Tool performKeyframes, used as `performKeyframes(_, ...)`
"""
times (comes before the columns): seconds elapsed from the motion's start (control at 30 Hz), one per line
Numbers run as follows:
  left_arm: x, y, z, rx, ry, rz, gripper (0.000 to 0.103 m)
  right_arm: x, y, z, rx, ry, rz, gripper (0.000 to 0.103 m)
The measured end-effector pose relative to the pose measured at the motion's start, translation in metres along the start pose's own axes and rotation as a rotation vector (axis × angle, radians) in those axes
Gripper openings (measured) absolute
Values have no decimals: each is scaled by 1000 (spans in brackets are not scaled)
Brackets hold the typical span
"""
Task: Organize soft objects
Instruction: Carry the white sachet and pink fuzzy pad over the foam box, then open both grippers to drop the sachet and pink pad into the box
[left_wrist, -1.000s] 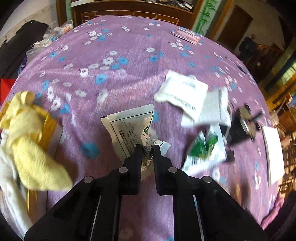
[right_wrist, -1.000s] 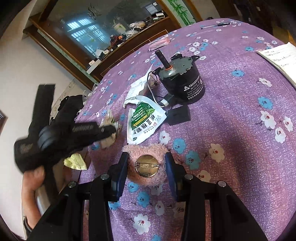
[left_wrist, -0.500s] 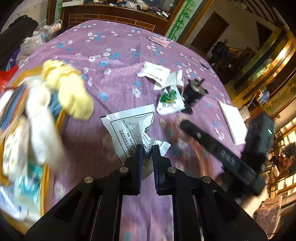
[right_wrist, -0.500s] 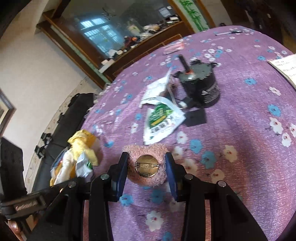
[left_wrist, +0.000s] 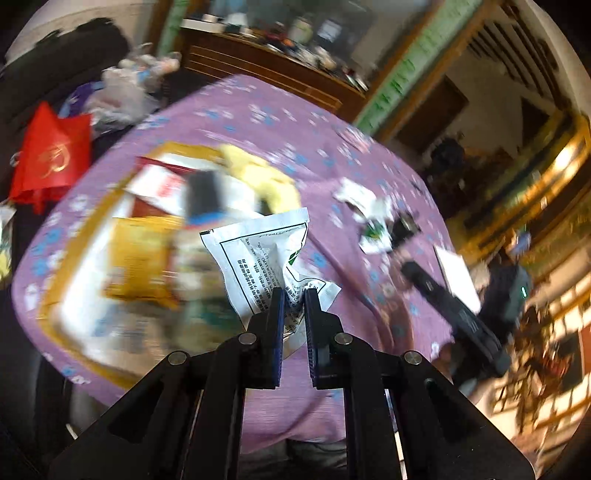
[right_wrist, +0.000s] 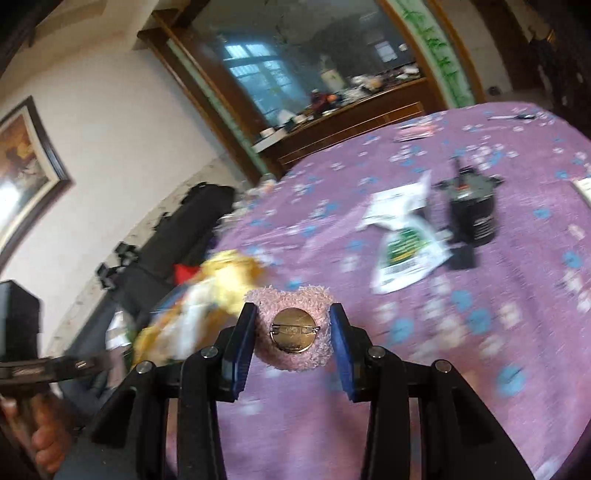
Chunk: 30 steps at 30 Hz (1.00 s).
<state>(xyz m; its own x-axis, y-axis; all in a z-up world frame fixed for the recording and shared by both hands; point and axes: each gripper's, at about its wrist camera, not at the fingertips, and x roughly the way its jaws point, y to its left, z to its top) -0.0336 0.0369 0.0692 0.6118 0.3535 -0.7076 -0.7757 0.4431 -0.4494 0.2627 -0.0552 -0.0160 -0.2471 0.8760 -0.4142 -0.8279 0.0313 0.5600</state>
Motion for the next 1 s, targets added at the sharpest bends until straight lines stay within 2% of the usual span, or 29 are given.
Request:
performKeyframes(0.1, -18, 28, 7, -50, -50, 38, 10, 15, 42, -6, -45, 67, 104, 39)
performKeyframes(0.27, -29, 64, 15, -81, -78, 116, 10, 48, 97, -23, -130, 179, 189, 39)
performKeyframes(0.37, -26, 82, 16, -91, -73, 138, 10, 69, 122, -36, -198, 236, 177, 39)
performKeyframes(0.47, -21, 95, 16, -78, -72, 106, 10, 81, 135, -48, -244, 272, 159, 39)
performKeyframes(0.6, -13, 111, 17, -87, -45, 135, 10, 91, 148, -65, -331, 293, 88, 39)
performKeyframes(0.8, -5, 116, 28, -73, -36, 112, 10, 99, 144, -70, -337, 324, 62, 39)
performKeyframes(1.0, 18, 107, 58, 2, -5, 97, 10, 103, 143, -71, -316, 343, 63, 39)
